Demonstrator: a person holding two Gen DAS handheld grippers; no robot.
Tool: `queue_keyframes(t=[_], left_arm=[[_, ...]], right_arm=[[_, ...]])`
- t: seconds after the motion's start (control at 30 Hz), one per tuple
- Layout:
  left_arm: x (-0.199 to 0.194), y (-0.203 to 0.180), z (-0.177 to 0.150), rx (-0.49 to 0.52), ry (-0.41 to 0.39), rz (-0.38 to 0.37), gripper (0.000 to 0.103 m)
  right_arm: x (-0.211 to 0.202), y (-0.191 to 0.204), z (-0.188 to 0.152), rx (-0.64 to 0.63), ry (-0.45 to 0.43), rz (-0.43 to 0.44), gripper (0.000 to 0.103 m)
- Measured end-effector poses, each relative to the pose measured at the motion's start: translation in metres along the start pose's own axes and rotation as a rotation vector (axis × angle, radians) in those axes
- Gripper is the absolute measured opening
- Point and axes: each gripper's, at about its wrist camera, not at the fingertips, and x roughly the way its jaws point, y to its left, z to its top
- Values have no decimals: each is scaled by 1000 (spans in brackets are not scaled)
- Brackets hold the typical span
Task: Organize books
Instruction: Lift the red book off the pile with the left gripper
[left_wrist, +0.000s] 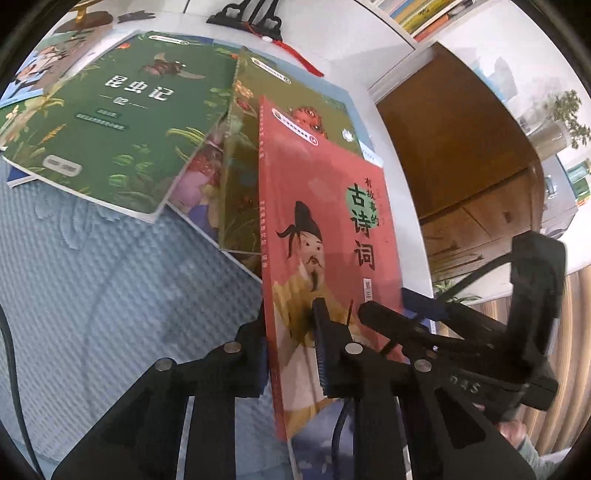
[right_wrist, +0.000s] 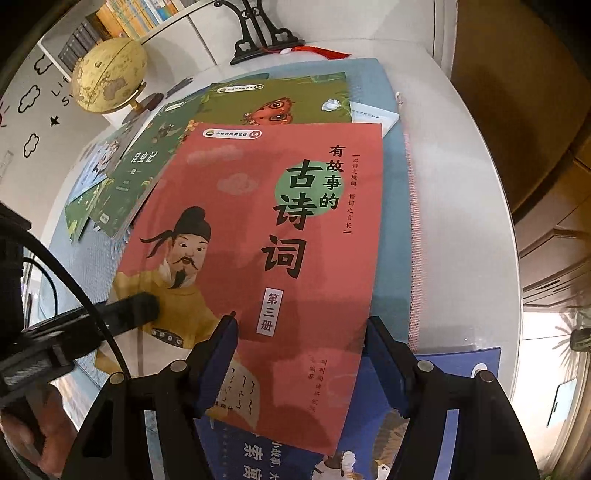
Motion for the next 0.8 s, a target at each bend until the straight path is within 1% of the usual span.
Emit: queue_keyframes(t=[0.1, 0.17, 0.2, 0.27, 0.3, 0.33, 0.37, 0.43, 0.5, 0.53, 0.6, 0.67, 0.7, 0.73, 0.77, 0.8], left_arm=[[4, -10, 2, -3, 5, -28, 13], [6, -19, 3, 0, 14, -49, 13], [7, -23, 4, -2, 18, -71, 12], [5, -21, 8, -68, 21, -156, 12], [2, -18, 10, -100, 20, -193, 10], [0, -15, 12, -137, 15, -231, 10], [-2, -11, 16, -169, 5, -264, 10], [-6, -8, 19, -208, 5, -301, 10], [-6, -4, 21, -260, 6, -354, 10], [-5, -3, 22, -285, 8, -375, 10], [-4, -3, 20, -312, 11, -392, 10], [1, -1, 16, -363, 21, -422, 10], [1, 1, 13, -384, 22, -435, 10], [1, 3, 12, -397, 17, -435, 10], [0, 4, 11, -405, 11, -429, 10], [-3, 6, 11, -409, 6, -424, 10]], right_arm=[[-4, -3, 2, 17, 0, 23, 70], [-13, -9, 7, 58, -11, 102, 70], [-16, -12, 9, 70, -15, 125, 70], [-22, -20, 14, 99, -22, 168, 71], [-24, -26, 16, 115, -23, 191, 72], [-26, -32, 18, 134, -18, 224, 71], [-27, -41, 18, 164, -10, 279, 72], [-27, -52, 16, 211, -1, 334, 74], [-23, -64, 11, 263, 12, 392, 84], [-20, -68, 10, 289, 21, 428, 84], [-6, -73, 4, 364, 49, 536, 84], [6, -71, 3, 409, 75, 611, 84], [10, -70, 6, 419, 80, 628, 84], [14, -67, 6, 427, 77, 624, 83], [15, -67, 6, 428, 71, 621, 79], [18, -67, 6, 436, 77, 618, 69]])
